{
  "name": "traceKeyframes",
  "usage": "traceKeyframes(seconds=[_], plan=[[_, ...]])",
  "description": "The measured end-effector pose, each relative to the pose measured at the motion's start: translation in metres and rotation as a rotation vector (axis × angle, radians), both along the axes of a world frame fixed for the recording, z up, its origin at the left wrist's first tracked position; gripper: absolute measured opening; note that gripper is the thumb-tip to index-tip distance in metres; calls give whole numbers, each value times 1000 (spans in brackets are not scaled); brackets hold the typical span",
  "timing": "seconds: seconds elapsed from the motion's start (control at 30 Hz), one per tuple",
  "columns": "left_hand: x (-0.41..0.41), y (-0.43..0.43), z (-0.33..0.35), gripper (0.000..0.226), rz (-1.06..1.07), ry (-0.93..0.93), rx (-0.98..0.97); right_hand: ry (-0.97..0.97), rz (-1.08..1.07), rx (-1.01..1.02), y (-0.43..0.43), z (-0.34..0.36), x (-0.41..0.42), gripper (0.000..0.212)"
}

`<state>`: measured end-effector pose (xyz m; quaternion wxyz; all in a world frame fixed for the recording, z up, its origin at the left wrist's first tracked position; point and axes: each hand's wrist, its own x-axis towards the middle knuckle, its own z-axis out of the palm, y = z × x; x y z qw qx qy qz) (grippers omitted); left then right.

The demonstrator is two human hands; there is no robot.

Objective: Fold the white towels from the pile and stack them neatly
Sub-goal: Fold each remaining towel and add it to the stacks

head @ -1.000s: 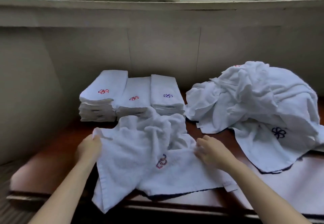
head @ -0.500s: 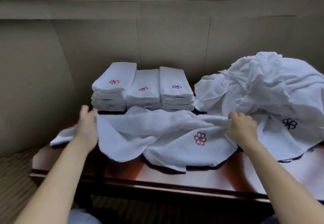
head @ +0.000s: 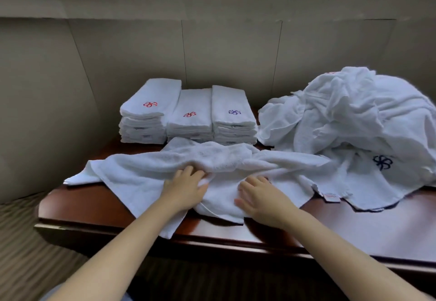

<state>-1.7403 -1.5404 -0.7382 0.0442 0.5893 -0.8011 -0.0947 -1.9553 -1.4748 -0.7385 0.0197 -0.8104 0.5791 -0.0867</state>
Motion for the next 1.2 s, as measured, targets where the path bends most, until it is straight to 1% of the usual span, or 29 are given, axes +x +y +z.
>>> traceKeyframes(seconds=[0.03, 0.07, 0.13, 0.17, 0.2, 0.27, 0.33, 0.43, 0.47, 0.57, 0.63, 0.7, 0.73, 0.77, 0.8, 0.83, 0.9, 0.97, 1.03, 1.07, 1.1, 1.13, 1.2], plan=[[2, -5, -1, 42, 19, 3, 23, -3, 1, 27, 2, 1, 1, 32], [5, -10, 1, 46, 38, 39, 44, -53, -3, 66, 4, 5, -1, 35], [16, -19, 7, 55, 117, 198, 106, -191, -6, 161, 6, 13, -9, 47], [24, -22, 10, 58, 157, 236, 126, -206, -20, 191, 6, 17, -15, 54], [33, -24, 11, 61, 189, 225, 125, -191, -45, 209, 8, 20, -21, 60], [50, -26, 15, 65, 212, 97, 83, -143, -97, 234, 11, 22, -34, 67], [61, -26, 19, 66, 242, -67, 38, -103, -143, 240, 15, 24, -49, 70], [72, -27, 21, 66, 356, -255, 59, 86, -263, 218, 16, 32, -76, 63], [77, -27, 22, 67, 421, -296, 91, 139, -308, 228, 16, 34, -87, 61], [89, -23, 28, 68, 590, -355, 154, 164, -429, 265, 19, 34, -111, 55], [83, -19, 31, 55, 600, -377, 59, 230, -449, 192, 20, 31, -107, 50], [62, -11, 31, 45, 484, -320, -102, 250, -421, 45, 19, 26, -85, 43], [49, -7, 31, 41, 367, -228, -160, 221, -378, -21, 18, 24, -70, 40], [35, -2, 30, 37, 225, -122, -157, 166, -313, -64, 18, 20, -53, 39], [22, 5, 28, 38, 86, -38, -91, 100, -245, -71, 18, 16, -37, 39], [11, 11, 27, 42, -35, -3, -10, 51, -191, -45, 18, 11, -23, 41], [0, 18, 25, 45, -171, -39, 67, 29, -143, 23, 18, 2, -8, 51], [2, 18, 26, 47, -168, -55, 95, 16, -121, 59, 17, 0, -4, 56], [9, 15, 29, 51, -116, -96, 94, 28, -62, 18, 18, 1, -3, 48], [12, 13, 31, 50, -74, -129, 56, 57, -13, -26, 18, 2, 0, 41], [15, 10, 34, 46, -17, -145, -2, 83, 44, -54, 19, 3, 4, 34], [18, 8, 37, 41, 48, -141, -89, 66, 96, -48, 21, 3, 7, 29], [26, 3, 49, 27, 187, -86, -330, -30, 147, 37, 25, 8, 12, 27]])
